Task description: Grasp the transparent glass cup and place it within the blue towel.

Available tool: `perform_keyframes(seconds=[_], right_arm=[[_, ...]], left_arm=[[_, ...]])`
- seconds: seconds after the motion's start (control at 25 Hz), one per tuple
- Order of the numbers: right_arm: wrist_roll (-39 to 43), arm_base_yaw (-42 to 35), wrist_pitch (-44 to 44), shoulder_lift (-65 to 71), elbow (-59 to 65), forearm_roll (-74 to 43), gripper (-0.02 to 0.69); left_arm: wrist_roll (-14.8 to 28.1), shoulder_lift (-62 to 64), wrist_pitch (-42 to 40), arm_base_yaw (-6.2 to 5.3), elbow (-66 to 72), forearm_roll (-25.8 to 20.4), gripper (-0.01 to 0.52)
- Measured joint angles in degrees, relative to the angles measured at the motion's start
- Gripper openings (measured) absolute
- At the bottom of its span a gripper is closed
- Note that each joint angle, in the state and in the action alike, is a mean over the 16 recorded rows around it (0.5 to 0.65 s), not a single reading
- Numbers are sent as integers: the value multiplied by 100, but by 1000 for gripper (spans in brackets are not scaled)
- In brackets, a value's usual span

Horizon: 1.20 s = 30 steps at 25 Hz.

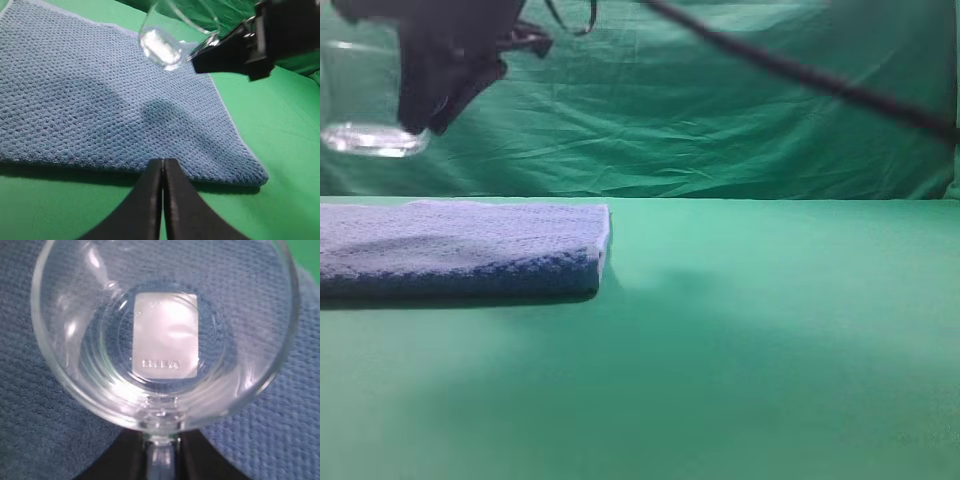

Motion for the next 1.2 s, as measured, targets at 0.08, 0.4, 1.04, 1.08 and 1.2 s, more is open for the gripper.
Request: perform_keyframes(seconds=[0.08, 0.4, 1.04, 1.08, 1.2], right_arm=[[0, 20, 30, 70, -42, -5, 147], [50, -13, 591, -171, -306, -8, 277], [1005, -657, 2634, -2068, -564, -56, 22], [1053, -717, 2728, -2188, -528, -58, 12], [1148, -898, 2967, -2555, -350, -65, 0]], left_arm=[[0, 0, 0, 0, 0, 0, 0], [0, 0, 0, 0, 0, 0, 0], [0, 0, 0, 0, 0, 0, 0], [0, 0, 0, 0, 0, 0, 0], [0, 0, 0, 0, 0, 0, 0]])
